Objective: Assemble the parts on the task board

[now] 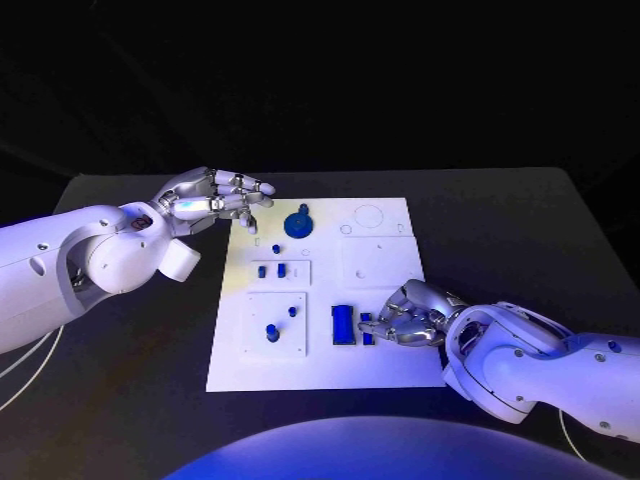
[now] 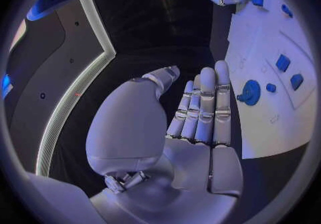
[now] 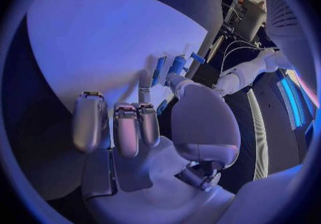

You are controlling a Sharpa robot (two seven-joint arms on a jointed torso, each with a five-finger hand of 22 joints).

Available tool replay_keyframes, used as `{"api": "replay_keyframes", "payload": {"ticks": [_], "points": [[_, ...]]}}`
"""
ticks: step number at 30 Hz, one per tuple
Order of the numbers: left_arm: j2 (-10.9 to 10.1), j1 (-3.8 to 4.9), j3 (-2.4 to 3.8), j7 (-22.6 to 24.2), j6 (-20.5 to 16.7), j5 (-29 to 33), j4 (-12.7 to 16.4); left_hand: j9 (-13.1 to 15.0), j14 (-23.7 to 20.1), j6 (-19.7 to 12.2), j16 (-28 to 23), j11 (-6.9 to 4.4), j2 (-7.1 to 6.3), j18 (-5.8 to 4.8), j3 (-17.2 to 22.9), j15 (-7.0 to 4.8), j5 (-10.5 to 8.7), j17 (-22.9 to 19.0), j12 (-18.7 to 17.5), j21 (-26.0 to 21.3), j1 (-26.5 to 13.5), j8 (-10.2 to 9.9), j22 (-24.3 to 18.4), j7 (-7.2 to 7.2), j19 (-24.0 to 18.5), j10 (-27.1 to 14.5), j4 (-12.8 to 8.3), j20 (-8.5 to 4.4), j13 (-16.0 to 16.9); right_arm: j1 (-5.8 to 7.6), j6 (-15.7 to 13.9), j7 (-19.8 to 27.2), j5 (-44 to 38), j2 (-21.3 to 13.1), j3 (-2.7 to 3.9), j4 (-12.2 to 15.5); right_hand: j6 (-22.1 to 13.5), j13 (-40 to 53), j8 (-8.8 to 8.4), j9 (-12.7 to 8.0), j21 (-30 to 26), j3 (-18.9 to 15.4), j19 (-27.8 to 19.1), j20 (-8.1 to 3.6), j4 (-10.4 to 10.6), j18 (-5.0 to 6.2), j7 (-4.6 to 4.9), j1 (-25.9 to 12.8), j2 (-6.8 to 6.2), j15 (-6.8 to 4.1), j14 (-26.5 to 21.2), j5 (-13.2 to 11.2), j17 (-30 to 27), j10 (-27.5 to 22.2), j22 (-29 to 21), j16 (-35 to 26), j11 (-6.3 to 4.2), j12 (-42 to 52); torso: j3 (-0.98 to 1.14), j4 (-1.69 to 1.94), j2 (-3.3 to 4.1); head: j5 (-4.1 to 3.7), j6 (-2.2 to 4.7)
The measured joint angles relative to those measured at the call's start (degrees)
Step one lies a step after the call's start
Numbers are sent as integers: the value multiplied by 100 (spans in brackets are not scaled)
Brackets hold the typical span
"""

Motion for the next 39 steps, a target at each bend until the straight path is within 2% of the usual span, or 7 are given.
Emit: {"api": "replay_keyframes", "payload": {"ticks": [10, 14, 28, 32, 34, 36, 39], "points": [[6, 0, 0, 0, -1, -2, -17, 0, 0, 0, 0, 0, 0, 0, 0, 0, 0, 0, 0, 0, 0, 0, -5, 0, 21, 0, 0, 21, 0, 100, 2, 100, -27, -203, 5, 110, -86, 0, 0, -49, -90, -517, 0, 0, -6, 1, 43, 606, -62, 0, 0, 0, -1, -1, 5, 0, 0, -133, 3, -10, -6, 1, 37], [20, 0, 0, 11, -5, -2, -29, 0, 0, 0, 0, 0, 0, 0, 0, 0, 0, 0, 0, 0, 0, 0, -5, 0, 21, 0, 0, 21, 0, 170, 3, 203, -53, -212, 8, 139, -86, 0, 0, -80, -90, -1038, 0, 0, 15, 0, 43, 891, 85, 0, 0, 0, -1, -1, 4, 0, 0, -127, 3, -9, -10, -10, 58], [86, -37, -3, 162, -217, 43, -47, 0, 0, 0, 0, 0, 0, 0, 0, 0, 0, 0, 20, 0, 0, 0, -9, 0, 21, 0, 0, 21, 0, 530, -136, 685, -44, -150, 18, -92, -306, 0, 9, -101, -496, -1537, 0, 0, 10, 0, 95, 1601, 380, 0, 0, 0, -2, 10, 3, -69, 15, -368, -18, -3, -32, -3, 228], [159, -57, -3, 311, -539, 156, -97, 0, -52, 0, 0, 0, 0, 0, 0, 27, 0, -2, 46, -38, 0, 0, -26, 0, 21, 0, 0, 21, 7, 726, -359, 1400, 466, 14, 28, -649, -565, 4, -114, -114, -1370, -1554, -252, 104, -6, 71, 212, 1966, 499, 98, 10, 0, -2, -1, 3, -288, 144, -966, -38, -14, -69, -5, 364], [215, -67, -8, 413, -755, 250, -145, 0, -241, 0, -94, 0, 0, 0, 0, 33, 0, -53, 81, -167, 0, 0, -84, 0, -46, 0, 0, 33, 8, 834, -443, 1912, 918, 156, 36, -1032, -763, 48, -232, -145, -2233, -1409, -539, 121, 2, 232, 302, 2222, 454, 128, 5, 1186, -29, -69, 3, -541, 199, -1555, -49, -18, -95, -3, 440], [280, -75, -13, 512, -956, 348, -211, 0, -417, 0, -237, 0, 17, 0, 10, 44, 0, -125, 106, -306, 17, 17, -155, 0, -174, 0, 10, 48, 8, 926, -474, 2401, 1396, 315, 48, -1417, -918, -190, -313, -162, -3927, -1234, -1165, 206, -6, 487, 386, 2414, 493, 239, -96, 1316, -786, -689, -89, -1120, 296, -3027, -58, -21, -124, -3, 525], [430, -90, -17, 690, -1282, 522, -390, 0, -709, 22, -604, 0, 32, 0, 56, 86, 0, -305, 150, -601, 32, 64, -312, -23, -409, 0, 55, 85, 4, 1039, -468, 3218, 2234, 606, 95, -2082, -1294, -1549, -508, -238, -5400, -855, -1844, 407, 1, 580, 592, 2628, 421, 434, -1095, 1306, -3093, -1819, -685, -2933, 499, -5290, -65, -21, -162, -2, 658]]}}
